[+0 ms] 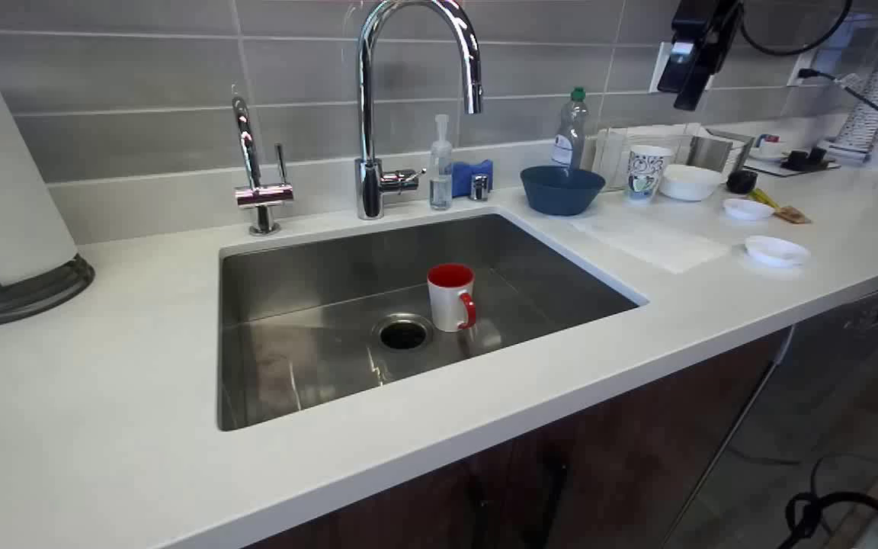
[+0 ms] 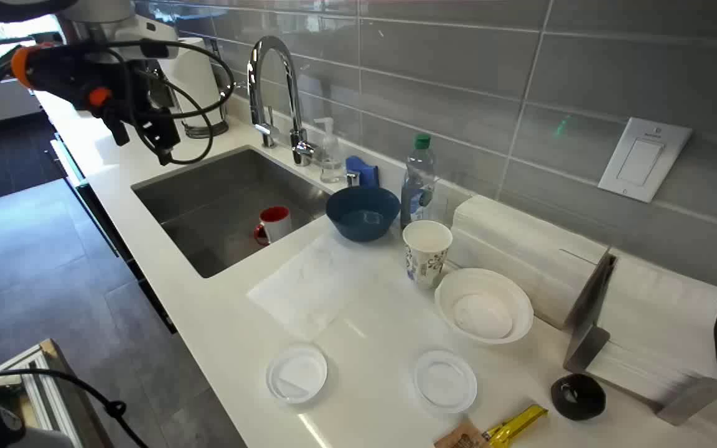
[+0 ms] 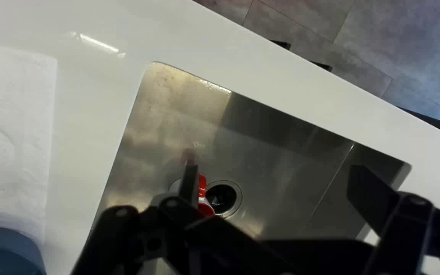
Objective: Turn on the tap
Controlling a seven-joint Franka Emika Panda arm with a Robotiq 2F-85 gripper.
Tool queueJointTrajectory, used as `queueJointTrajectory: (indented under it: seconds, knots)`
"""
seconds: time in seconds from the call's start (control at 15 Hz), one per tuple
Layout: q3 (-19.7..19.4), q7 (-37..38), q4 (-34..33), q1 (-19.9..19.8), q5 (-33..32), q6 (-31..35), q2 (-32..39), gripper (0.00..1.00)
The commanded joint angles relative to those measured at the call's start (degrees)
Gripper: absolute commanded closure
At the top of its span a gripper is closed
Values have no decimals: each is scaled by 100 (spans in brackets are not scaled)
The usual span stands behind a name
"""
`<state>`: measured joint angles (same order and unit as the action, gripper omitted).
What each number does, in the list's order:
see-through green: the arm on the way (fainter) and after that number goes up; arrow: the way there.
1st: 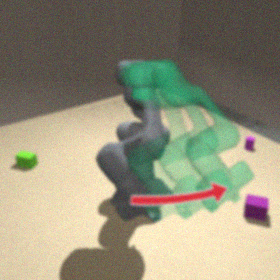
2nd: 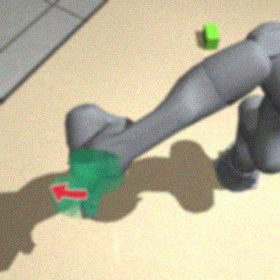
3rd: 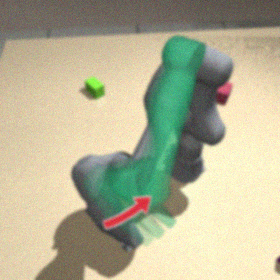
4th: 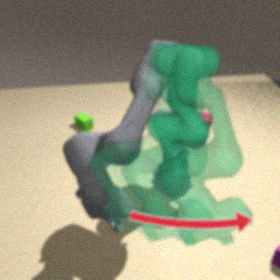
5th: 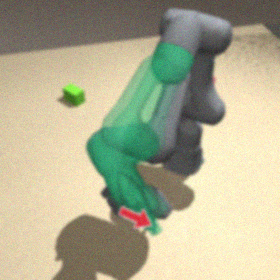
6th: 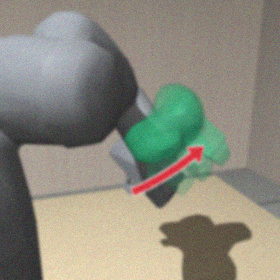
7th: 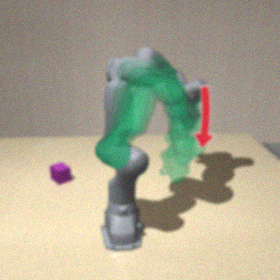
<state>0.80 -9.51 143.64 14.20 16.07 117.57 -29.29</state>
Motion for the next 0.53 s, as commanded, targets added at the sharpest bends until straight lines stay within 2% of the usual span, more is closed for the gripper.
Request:
queueJointTrajectory:
  seconds: [0.0,0.33,0.47]
  knots:
    - [97,-41,-13,-109,51,-27,2,0]
    - [97,-41,-13,-109,51,-27,2,0]
    - [-76,22,-284,-208,353,400,387,0]
